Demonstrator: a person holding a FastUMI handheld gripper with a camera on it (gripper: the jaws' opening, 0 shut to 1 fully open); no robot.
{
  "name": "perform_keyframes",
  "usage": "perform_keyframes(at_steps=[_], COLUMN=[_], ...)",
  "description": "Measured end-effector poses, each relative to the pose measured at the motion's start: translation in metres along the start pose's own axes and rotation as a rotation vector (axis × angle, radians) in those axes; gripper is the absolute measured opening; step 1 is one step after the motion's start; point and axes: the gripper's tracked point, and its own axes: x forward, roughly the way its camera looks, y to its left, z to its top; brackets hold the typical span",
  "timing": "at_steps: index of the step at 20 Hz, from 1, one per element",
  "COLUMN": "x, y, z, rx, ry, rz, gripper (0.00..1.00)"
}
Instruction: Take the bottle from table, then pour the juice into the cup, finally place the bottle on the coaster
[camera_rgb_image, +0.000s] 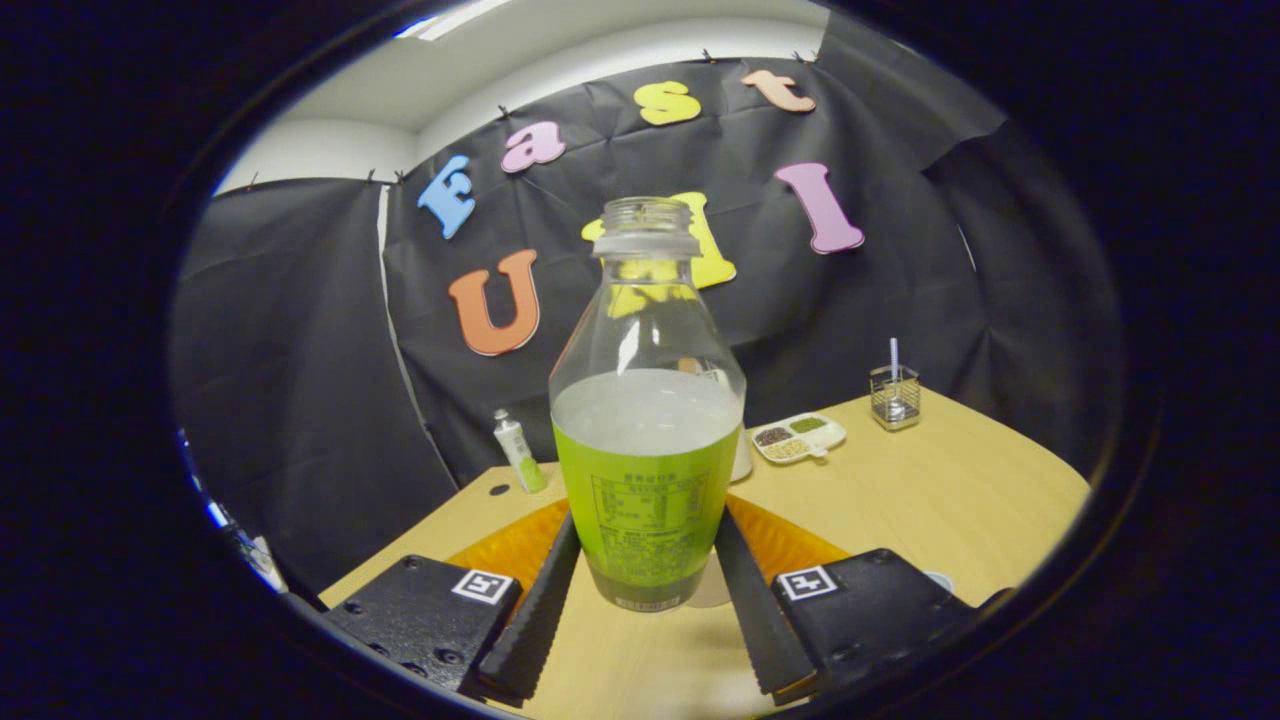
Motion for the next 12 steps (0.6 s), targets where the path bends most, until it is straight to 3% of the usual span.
perform_keyframes(at_steps=[12], x=[0.119], y=[-0.044], z=[-0.067], rx=[-0.062], ry=[0.096], rz=[-0.175], gripper=[0.82])
